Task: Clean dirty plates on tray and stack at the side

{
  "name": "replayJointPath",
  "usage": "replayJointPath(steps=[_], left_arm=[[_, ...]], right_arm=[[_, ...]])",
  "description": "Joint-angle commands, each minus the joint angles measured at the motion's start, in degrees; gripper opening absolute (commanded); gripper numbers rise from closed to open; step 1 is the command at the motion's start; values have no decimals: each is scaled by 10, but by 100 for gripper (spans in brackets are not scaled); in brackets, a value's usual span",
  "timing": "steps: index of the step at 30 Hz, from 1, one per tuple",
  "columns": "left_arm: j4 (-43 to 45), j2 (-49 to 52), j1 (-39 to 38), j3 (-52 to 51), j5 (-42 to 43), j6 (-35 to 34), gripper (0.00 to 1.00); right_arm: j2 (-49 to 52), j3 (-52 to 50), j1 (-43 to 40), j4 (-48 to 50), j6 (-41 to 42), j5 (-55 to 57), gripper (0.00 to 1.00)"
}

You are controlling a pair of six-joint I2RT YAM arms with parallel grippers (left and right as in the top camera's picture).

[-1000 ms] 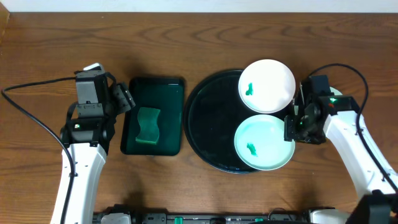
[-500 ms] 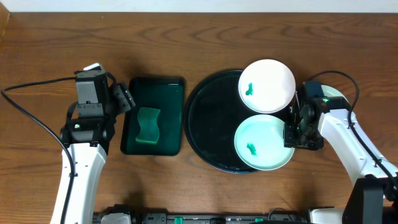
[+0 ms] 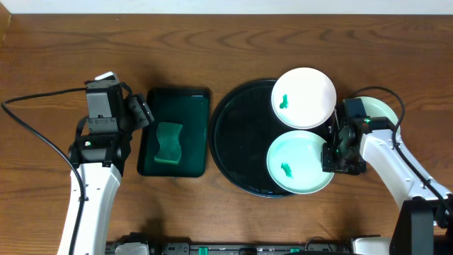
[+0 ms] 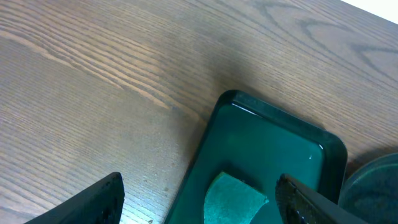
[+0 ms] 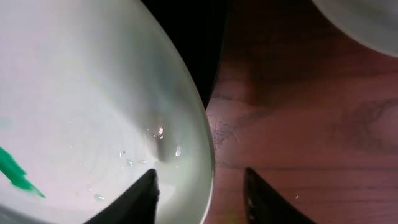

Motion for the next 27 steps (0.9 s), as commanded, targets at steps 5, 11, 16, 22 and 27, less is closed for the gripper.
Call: replayJointPath(steps=[5, 11, 16, 22, 27], left_arm=[[-1, 3, 2, 10, -7, -5, 78], [-1, 3, 2, 10, -7, -5, 78], [-1, 3, 2, 10, -7, -5, 78], [-1, 3, 2, 10, -7, -5, 78], [-1, 3, 2, 10, -7, -5, 78]], right_arm=[[1, -2, 5, 0, 3, -3, 6], [1, -2, 5, 2, 2, -52, 1], [1, -2, 5, 7, 2, -129, 1], [1, -2, 5, 67, 27, -278, 1], [1, -3, 13, 126, 129, -282, 1]])
